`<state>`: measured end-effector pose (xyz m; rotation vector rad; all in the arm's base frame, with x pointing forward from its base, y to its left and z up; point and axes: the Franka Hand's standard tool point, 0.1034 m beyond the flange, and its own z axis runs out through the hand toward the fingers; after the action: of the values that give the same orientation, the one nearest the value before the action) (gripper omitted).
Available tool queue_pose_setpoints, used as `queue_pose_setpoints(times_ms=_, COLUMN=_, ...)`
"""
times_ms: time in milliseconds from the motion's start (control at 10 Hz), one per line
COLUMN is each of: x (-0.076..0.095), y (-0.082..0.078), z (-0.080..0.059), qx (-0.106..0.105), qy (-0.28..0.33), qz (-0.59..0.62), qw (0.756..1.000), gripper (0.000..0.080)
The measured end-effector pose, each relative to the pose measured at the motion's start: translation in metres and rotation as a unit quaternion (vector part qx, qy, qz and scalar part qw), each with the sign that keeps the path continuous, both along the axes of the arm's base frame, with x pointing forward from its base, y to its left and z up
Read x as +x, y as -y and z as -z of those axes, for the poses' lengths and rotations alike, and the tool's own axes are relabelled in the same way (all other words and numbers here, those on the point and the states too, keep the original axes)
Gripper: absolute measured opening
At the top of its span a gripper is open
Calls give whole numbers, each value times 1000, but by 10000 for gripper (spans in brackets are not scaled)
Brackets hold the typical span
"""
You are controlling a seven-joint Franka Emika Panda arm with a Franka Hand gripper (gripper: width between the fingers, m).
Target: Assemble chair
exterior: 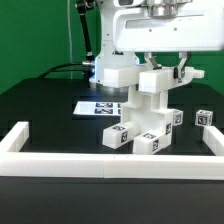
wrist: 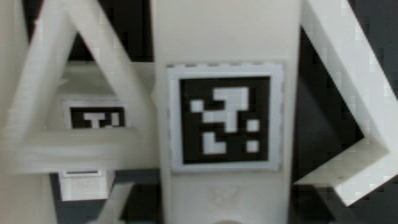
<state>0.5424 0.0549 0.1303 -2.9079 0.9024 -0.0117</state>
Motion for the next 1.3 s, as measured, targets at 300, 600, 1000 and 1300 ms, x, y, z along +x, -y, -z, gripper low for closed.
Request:
queue_pose_setpoints(times_ms=300, x=1, y=0, z=0, qx=0, qy=1, qz=0, qw=1000, gripper=291)
queue_pose_setpoints(times_ms=600, x=1, y=2, z=0, qx=-1, qy=2, qz=-5, qw=1000, gripper=291)
queue_pose_setpoints(times_ms=1000, x=2, y=7, z=0, qx=-2, qy=4, qz=-13, qw=1000, gripper=291)
queue_pose_setpoints(times_ms=1300, x=0, y=4, z=0, qx=-2, qy=3, qz=-15, qw=1000, gripper=291)
